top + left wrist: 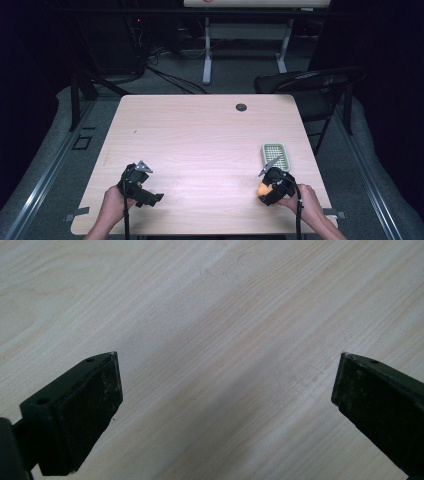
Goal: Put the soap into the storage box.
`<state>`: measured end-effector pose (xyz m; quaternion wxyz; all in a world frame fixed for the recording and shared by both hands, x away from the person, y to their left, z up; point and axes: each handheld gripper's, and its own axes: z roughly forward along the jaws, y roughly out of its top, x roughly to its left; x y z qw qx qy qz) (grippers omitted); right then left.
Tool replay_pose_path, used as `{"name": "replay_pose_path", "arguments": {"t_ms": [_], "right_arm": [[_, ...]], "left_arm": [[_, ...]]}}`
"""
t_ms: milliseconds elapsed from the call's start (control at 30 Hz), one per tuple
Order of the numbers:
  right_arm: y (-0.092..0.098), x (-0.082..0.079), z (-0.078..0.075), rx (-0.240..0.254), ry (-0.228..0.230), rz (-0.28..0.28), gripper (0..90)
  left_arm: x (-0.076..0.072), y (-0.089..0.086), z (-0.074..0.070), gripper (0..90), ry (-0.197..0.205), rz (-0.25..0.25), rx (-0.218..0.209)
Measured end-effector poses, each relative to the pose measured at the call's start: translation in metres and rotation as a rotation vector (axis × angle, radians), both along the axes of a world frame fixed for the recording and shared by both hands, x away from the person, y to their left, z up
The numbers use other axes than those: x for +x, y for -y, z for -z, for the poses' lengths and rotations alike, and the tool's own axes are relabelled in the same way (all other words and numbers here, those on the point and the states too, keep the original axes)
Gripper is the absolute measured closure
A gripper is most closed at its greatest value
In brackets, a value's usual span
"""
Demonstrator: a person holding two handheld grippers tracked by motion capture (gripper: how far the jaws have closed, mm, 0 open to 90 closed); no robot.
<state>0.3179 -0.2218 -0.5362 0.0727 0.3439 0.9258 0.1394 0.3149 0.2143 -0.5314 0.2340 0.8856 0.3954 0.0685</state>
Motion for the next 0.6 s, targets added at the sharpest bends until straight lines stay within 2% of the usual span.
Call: {"name": "replay_pose_path", "arguments": {"t_ms": [133,200,233,400,467,500,600], "right_arm": [[0.0014,-0.0001,-0.0021,-0.004,0.003,0.002,26.6],[0.0018,-0.0006,-0.0011,0.013,0.005,0.013,26.6],[0.0022,-0.0003,-0.0024,-0.007,0.007,0.008,26.6],[0.0037,-0.0004,-0.0038,0.007,0.002,0.007,26.6],[0.0044,-0.0004,-0.0052,-0.008,0.007,0.008,26.6],[0.0047,-0.0006,-0.0047,0.008,0.005,0.012,26.6],[0.0068,0.0001,-0.0065,-0.004,0.006,0.014,26.6]], "left_arm": [[0.0000,0.0000,-0.0002,0.1,0.001,0.000,0.000],[0.0001,0.0000,-0.0001,0.1,0.001,0.000,-0.001],[0.0001,0.0000,-0.0001,0.1,0.000,0.000,-0.001],[0.0001,0.0001,-0.0002,0.1,0.000,0.001,-0.001],[0.0000,0.0003,-0.0001,0.1,0.000,0.000,-0.002],[0.0000,0.0005,-0.0001,0.1,-0.001,0.001,-0.001],[0.0001,0.0006,0.0000,0.1,-0.001,0.001,-0.001]]}}
